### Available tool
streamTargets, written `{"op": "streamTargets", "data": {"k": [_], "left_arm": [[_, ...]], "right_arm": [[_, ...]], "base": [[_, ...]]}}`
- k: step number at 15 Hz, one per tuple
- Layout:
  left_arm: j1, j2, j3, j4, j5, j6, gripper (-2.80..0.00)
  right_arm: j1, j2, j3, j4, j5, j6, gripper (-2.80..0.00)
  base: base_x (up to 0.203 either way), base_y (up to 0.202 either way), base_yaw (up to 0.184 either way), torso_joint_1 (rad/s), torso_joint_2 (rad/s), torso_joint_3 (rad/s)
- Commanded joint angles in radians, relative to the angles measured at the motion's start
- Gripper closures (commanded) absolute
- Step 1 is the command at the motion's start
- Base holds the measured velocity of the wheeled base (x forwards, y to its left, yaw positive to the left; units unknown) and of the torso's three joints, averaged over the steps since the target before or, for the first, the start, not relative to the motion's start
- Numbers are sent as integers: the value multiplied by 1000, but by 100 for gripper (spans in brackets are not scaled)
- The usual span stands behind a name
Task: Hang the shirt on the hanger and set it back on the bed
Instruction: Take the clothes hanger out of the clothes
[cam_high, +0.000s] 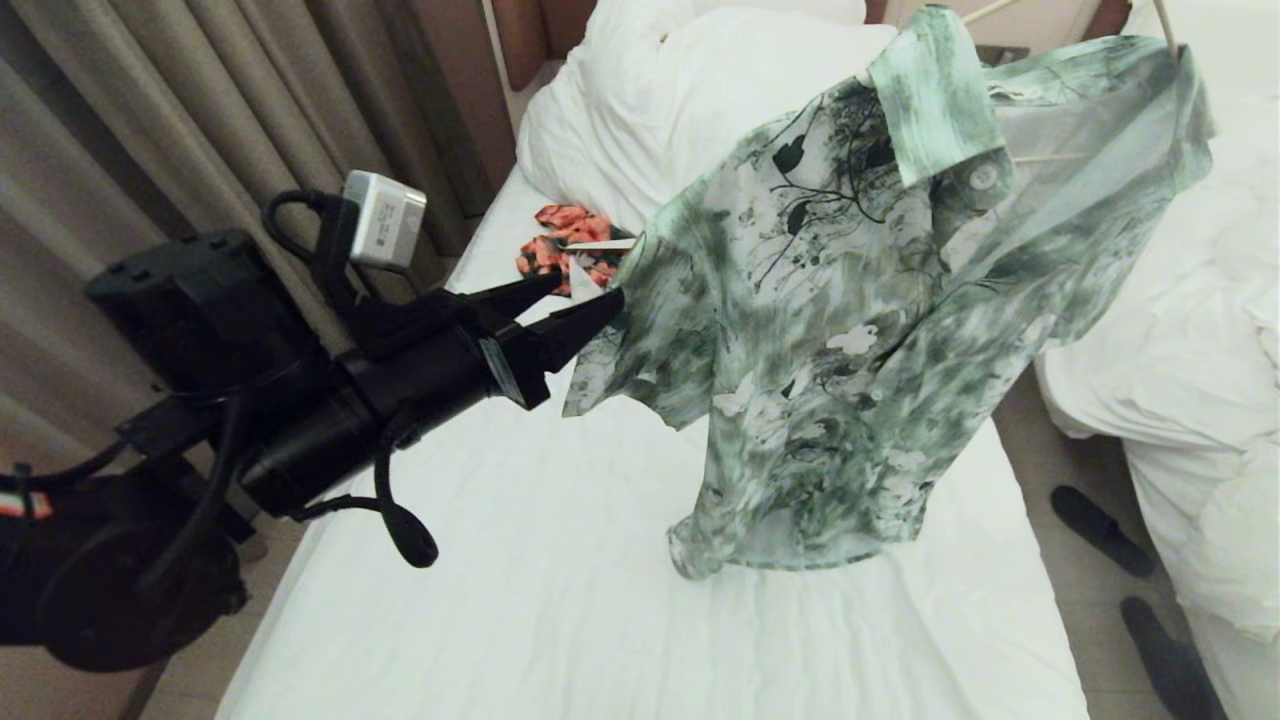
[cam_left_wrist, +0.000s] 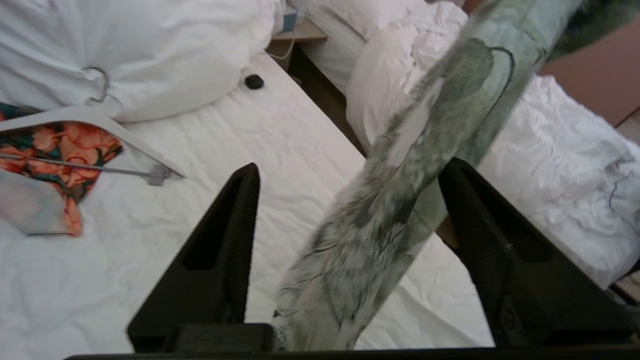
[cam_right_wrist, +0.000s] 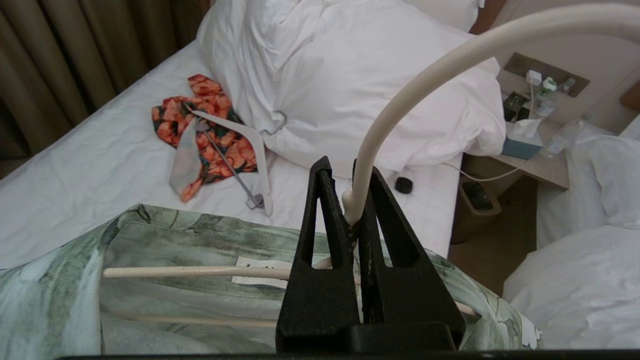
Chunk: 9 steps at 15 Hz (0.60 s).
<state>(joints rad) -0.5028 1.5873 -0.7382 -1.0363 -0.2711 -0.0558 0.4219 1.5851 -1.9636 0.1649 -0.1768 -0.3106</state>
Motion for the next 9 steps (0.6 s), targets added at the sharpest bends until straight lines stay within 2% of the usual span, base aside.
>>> {"op": "streamTargets", "data": {"k": [1, 2, 3, 4, 6, 9], "left_arm": [[72, -15, -18, -12, -17, -34, -280], [110, -16, -28, -22, -26, -43, -280], [146, -20, -34, -38, -43, -48, 0], [199, -34, -38, -56, -76, -61, 0], [251, -60, -53, -68, -132, -120, 0], [292, -53, -75, -70, -134, -127, 0]], "right_arm": [[-19, 1, 0, 0, -1, -2, 0], [-31, 2, 3, 1, -1, -2, 0], [-40, 7, 4, 2, -1, -2, 0], [-48, 19, 4, 1, -1, -3, 0], [-51, 47, 2, 1, -4, -11, 0], [-34, 81, -3, -3, -36, -23, 0]], "base": [[0, 0, 0, 0, 0, 0], [0, 0, 0, 0, 0, 0], [0, 0, 0, 0, 0, 0], [0, 0, 0, 0, 0, 0], [0, 0, 0, 0, 0, 0], [0, 0, 0, 0, 0, 0]]}}
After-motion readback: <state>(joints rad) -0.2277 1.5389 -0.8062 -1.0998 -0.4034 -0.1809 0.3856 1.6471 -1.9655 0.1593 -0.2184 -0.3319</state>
